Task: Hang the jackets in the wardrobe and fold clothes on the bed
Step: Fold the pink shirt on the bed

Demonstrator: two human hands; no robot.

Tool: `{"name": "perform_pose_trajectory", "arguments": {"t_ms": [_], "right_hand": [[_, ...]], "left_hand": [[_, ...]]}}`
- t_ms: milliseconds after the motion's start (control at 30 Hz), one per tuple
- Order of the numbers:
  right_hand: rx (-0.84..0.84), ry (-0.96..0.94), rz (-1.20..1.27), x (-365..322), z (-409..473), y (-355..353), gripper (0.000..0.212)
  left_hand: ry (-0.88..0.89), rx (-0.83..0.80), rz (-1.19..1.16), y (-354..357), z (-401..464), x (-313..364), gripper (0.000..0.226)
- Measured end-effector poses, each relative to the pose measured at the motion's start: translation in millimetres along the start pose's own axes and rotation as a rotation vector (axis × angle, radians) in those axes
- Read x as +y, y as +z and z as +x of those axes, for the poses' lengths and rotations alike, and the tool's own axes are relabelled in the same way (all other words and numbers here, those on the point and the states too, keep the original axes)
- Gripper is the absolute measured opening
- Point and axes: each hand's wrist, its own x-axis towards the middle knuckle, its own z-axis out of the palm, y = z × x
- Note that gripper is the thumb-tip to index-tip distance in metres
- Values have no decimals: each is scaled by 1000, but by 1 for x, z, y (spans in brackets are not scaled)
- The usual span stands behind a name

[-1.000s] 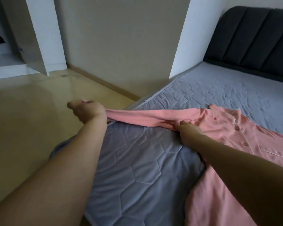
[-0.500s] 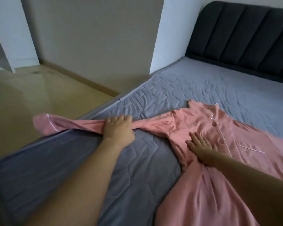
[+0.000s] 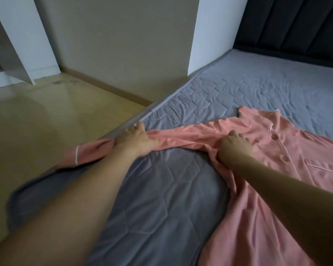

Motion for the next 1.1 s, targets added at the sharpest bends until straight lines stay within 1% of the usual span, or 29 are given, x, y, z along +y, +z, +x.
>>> {"name": "perform_pose_trajectory", "arguments": {"t_ms": [33,67,100,133,167,200,267,333,367,400,467,500,567,600,633,667,700,733,767,833,900,1000,1100], "right_hand": [[161,-74,119,-17,-6,-2,39],[261,-164,250,-35,-14,0,36],[267,-258,296,-51,-25,3,36],[239,-350,262,-63,-32,9,40],[193,-399,192,-72,-37,13,45],[161,-377,130,-76,-38,16,46],[137,-215,77,-74,-34,10,40],[105,-118,-4,-68,-29,2,36],[85,-106,-28,-65,-27,-5,33],[75,-122,-24,-63,-26,-12,28],[101,-156,-15,-61,-24,-29,20],[74,-170,-13,-63,-23,-37,21],[-83,-229,23,-65,-21,-46,28],[-152,-271,86,-65,-24,-47,29],[-194,-307,153,-62,-28,-49,29],[-206,-314,244,-54,-32,-48,29],[-186,-309,358,-43,-36,-44,30],[-127,-311,414,-28,-40,-38,32],[-97,-299,381,-16,-43,-30,37],[-160,-214,212,17,-55,-6,44],[-247,-13,184,57,-65,18,49],[-197,123,158,110,-73,46,61],[-159,223,212,147,-57,59,66]], "left_hand": [[15,9,77,8,-10,-8,78],[32,98,150,13,-15,-20,70],[26,201,200,11,-18,-32,59],[-14,260,223,7,-20,-47,49],[-68,263,225,0,-20,-62,43],[-128,222,210,-9,-20,-75,38],[-217,69,172,-33,-19,-95,34],[-239,-41,93,-62,-18,-105,23],[-229,-59,75,-77,-15,-107,16],[-229,-36,80,-92,-8,-109,11],[-279,55,156,-117,1,-107,14],[-324,79,257,-125,3,-103,21],[-402,55,557,-129,2,-89,36],[-398,42,661,-124,0,-77,43],[-329,59,689,-114,-3,-62,48],[-216,85,638,-101,-7,-44,50],[-99,96,530,-85,-12,-24,52],[-3,78,399,-69,-20,-3,54],[60,24,271,-54,-30,18,58],[137,-118,88,-21,-47,56,64],[200,-191,-18,13,-60,86,69],[284,-217,-58,47,-65,131,76],[366,-338,-65,58,-56,180,79]]}}
